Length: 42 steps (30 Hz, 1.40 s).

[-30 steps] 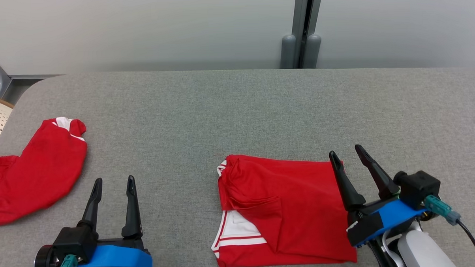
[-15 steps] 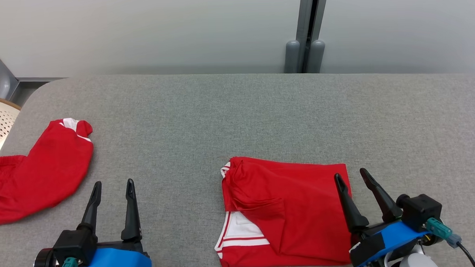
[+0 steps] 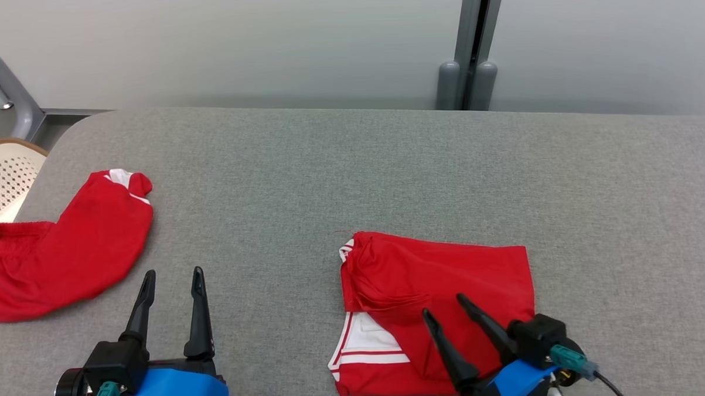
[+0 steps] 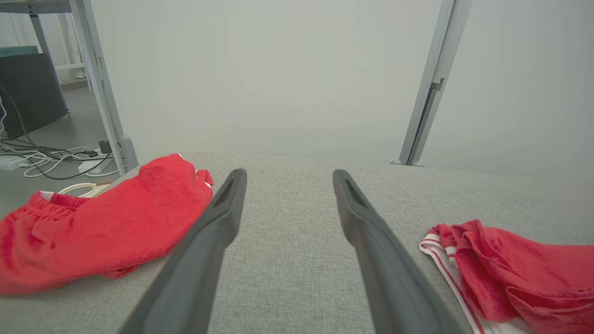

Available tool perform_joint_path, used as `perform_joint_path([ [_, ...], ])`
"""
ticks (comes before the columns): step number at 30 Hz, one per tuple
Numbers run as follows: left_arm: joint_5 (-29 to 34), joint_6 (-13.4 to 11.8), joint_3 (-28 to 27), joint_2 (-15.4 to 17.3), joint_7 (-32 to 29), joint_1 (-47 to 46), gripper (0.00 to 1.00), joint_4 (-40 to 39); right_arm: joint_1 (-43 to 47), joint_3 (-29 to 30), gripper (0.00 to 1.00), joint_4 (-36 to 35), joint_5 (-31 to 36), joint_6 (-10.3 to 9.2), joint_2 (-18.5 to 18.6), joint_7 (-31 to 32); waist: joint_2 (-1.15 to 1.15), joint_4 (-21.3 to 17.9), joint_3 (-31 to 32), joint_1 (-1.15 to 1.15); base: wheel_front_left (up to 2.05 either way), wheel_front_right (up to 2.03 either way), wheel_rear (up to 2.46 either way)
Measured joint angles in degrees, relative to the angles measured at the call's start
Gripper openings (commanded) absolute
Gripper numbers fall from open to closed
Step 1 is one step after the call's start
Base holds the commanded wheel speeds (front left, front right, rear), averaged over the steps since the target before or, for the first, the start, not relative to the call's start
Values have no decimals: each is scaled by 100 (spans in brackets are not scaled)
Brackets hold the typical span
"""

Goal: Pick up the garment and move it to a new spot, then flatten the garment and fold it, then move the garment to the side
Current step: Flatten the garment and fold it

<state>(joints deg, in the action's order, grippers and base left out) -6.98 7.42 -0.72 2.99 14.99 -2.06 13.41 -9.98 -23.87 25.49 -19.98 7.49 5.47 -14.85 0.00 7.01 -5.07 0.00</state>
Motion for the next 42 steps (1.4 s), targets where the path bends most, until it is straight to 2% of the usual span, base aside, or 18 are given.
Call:
perform_joint_path([
  [4, -7, 0, 42, 0, 0, -10, 100, 14, -196, -291, 100, 400, -84, 0, -54, 13, 0, 82, -5, 0, 0, 0, 0],
  [11, -7, 0, 90, 0, 1, -20, 100, 16, -514, -456, 100, 1035, -377, 0, -105, 1, 0, 230, -42, 0, 0, 0, 0],
  [18, -20, 0, 127, 0, 0, -51, 100, 30, -803, -635, 100, 1368, -598, 0, -158, -11, 0, 318, -125, 0, 0, 0, 0],
  [19, -30, 0, 130, 0, 0, -55, 100, 33, -835, -669, 49, 1357, -623, 0, -167, -11, 0, 327, -134, 0, 0, 0, 0],
  [20, -40, 0, 133, 0, 0, -62, 100, 42, -862, -711, 49, 1334, -642, 0, -174, -12, 0, 336, -143, 0, 0, 0, 0],
  [21, -49, 0, 134, 1, 0, -68, 100, 45, -870, -736, 9, 1291, -643, 0, -181, -13, 0, 342, -149, 0, 0, 0, 0],
  [22, -51, 0, 134, 1, 0, -72, 100, 47, -870, -748, 9, 1256, -648, 0, -188, -12, 0, 348, -151, 0, 0, 0, 0],
  [23, -51, 0, 134, 1, 0, -74, 100, 49, -869, -758, 0, 1224, -649, 0, -188, -13, 0, 353, -153, 0, 0, 0, 0],
  [29, -58, 0, 123, 1, 0, -74, 100, 63, -812, -868, 0, 990, -669, 0, -142, -15, 0, 344, -136, 0, 0, 0, 0],
  [38, -59, 0, 123, 1, 1, -73, 100, 63, -649, -1412, 0, 764, -744, 0, -123, -18, 0, 331, -132, 0, 0, 0, 0],
  [39, -59, 0, 125, 1, 0, -74, 100, 63, -647, -1451, 23, 781, -755, 0, -124, -18, 0, 332, -140, 0, 0, 0, 0],
  [40, -60, 0, 129, 0, 0, -76, 100, 64, -649, -1511, 93, 818, -788, 0, -121, -19, 0, 336, -146, 0, 0, 0, 0],
  [41, -60, 0, 131, 0, 1, -80, 100, 65, -648, -1573, 100, 870, -825, 0, -120, -18, 0, 342, -152, 0, 0, 0, 0],
  [42, -62, 0, 129, 1, 1, -86, 100, 68, -649, -1613, 100, 890, -854, 0, -121, -18, 0, 344, -159, 0, 0, 0, 0],
])
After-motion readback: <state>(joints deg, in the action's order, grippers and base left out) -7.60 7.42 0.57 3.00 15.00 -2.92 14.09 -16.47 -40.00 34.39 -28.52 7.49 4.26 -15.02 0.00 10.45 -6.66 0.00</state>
